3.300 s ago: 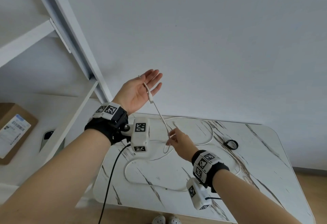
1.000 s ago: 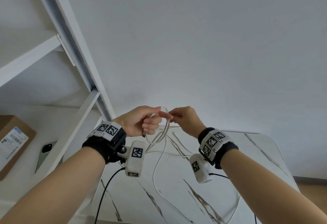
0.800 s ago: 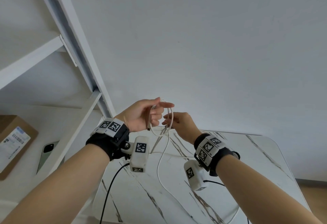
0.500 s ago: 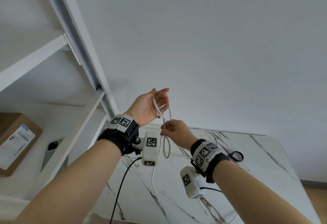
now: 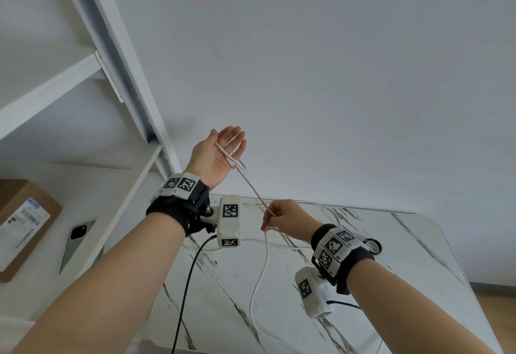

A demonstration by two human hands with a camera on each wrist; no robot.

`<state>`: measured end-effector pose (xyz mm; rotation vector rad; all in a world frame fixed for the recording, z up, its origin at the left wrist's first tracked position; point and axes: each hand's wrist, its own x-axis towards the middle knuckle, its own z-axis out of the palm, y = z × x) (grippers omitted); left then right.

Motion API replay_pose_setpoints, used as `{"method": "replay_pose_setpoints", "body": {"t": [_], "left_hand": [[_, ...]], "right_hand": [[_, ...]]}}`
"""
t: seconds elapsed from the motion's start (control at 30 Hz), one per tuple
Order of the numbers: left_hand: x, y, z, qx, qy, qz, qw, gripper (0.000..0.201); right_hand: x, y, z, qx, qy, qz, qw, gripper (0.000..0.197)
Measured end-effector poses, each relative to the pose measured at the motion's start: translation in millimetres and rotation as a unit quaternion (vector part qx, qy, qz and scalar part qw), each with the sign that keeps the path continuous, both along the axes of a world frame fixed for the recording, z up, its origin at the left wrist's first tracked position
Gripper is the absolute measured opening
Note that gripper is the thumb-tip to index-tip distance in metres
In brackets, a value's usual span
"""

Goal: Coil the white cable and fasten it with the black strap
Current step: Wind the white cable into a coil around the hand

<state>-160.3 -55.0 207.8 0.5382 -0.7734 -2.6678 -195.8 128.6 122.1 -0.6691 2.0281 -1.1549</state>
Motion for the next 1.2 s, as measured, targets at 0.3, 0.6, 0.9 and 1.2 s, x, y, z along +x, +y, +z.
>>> {"method": "replay_pose_setpoints", "body": {"t": [0.3,0.6,0.9,1.2], "left_hand": [[-5.8,-12.2,-4.5,-0.043,-0.002,0.023,0.999,0.040],[-9.2,-10.2,-5.5,-0.039,0.017,0.027,0.999,0.035],[-8.3,1.7,-3.0,-0.046,0.040,-0.002,0.998,0.031],[-7.0,-0.4,-1.7,-0.156,-0.016,-0.008,0.988,0.035]], "right_hand": [[-0.8,3.4,3.8,-0.051,0.028,-0.088,0.994,0.015],[-10.2,8.4,13.2,-0.209,-0.269,-0.200,0.919,0.016],[-20.0,7.1,25.1,-0.328,-0.348,-0.359,0.801,0.014],[-12.4,6.8,29.0,-0.016,0.124,-0.159,0.979,0.013]]}}
